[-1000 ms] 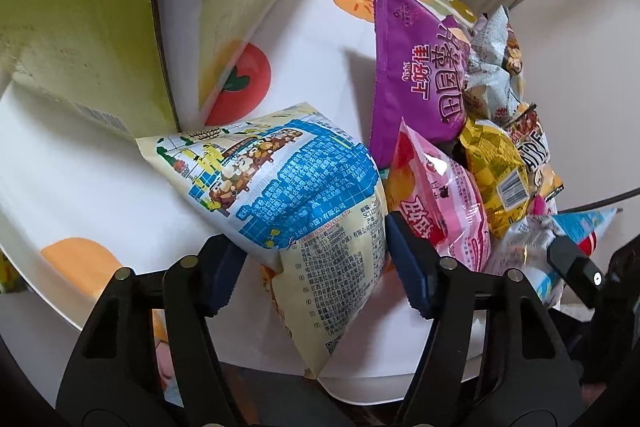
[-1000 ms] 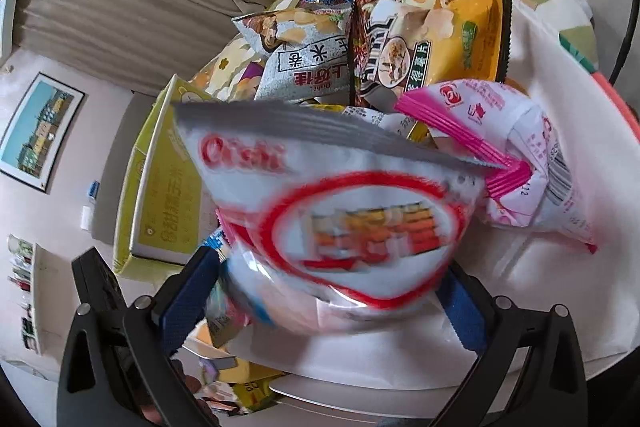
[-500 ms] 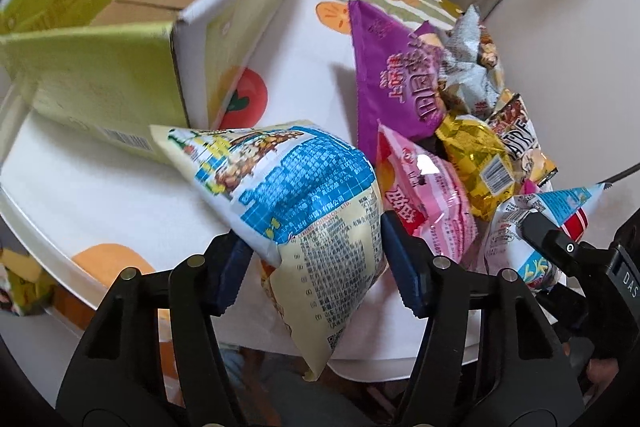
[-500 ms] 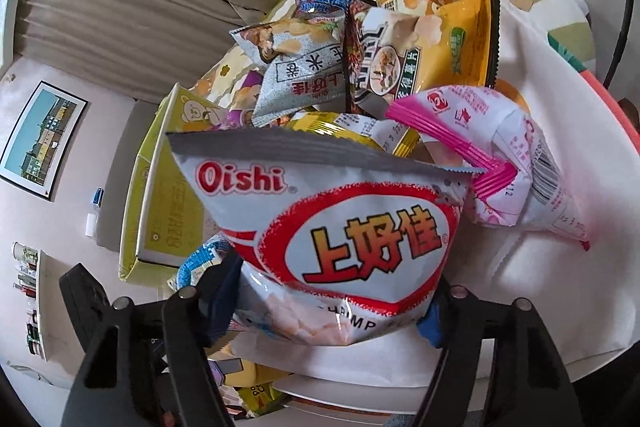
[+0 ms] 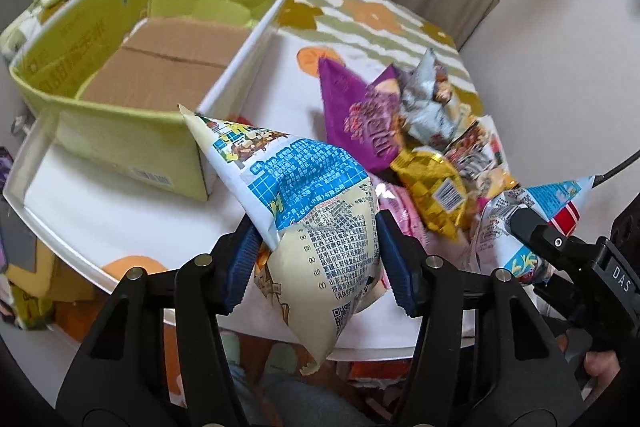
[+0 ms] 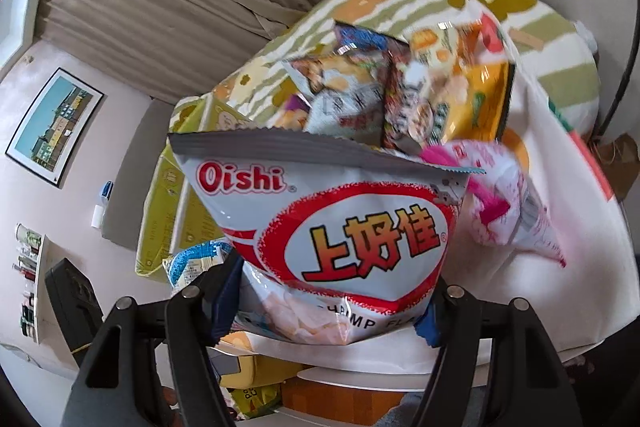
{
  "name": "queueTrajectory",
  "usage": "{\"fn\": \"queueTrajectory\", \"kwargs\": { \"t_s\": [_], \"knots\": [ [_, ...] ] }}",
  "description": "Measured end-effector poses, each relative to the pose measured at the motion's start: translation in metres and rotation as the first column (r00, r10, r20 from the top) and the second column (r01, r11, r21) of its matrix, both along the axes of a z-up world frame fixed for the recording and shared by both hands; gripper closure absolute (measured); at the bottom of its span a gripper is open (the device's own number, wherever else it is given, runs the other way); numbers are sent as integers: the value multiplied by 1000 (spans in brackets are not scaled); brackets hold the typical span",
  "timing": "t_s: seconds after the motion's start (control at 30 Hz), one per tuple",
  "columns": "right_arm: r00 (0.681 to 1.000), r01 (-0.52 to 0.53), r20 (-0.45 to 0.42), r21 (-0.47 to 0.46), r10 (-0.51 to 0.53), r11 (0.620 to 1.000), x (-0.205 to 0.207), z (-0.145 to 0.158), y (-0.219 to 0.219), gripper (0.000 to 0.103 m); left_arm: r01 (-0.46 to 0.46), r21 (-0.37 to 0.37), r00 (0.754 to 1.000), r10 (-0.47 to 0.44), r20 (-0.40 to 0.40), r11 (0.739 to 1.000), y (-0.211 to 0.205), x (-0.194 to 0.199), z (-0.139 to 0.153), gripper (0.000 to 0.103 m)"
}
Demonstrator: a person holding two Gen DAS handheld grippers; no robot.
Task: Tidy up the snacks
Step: 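Carry the blue-and-cream bag into the green box and release it with the left tool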
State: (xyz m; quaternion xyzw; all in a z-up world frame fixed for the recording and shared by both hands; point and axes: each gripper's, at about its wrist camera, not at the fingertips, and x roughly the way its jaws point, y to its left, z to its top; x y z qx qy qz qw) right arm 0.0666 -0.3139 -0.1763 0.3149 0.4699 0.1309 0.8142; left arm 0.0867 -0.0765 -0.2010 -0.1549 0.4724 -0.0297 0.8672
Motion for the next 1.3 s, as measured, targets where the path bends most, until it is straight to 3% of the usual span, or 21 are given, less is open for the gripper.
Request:
{"fn": "queueTrajectory", "kwargs": {
  "t_s": [0.4, 0.6, 0.73, 1.0, 1.3],
  "knots": [
    [988, -90, 114, -92, 100, 992, 22, 59, 16, 37, -55, -44, 981, 62, 186, 998, 23, -7, 77, 52],
    [968, -193, 125, -174, 216, 966, 69, 94, 58, 37, -111, -45, 956, 119, 267, 993, 79, 19, 117, 52],
    [954, -234, 142, -195, 264, 952, 104, 105, 98, 37, -124, -28, 951, 127, 282, 992, 119, 51, 129, 52],
    [945, -269, 134, -203, 299, 942, 168, 114, 193, 37, -78, 5, 972, 75, 222, 997, 197, 137, 124, 52],
    [967, -239, 27, -241, 253, 941, 224, 86, 268, 37, 81, 48, 993, -85, 81, 996, 250, 237, 67, 52]
  ]
}}
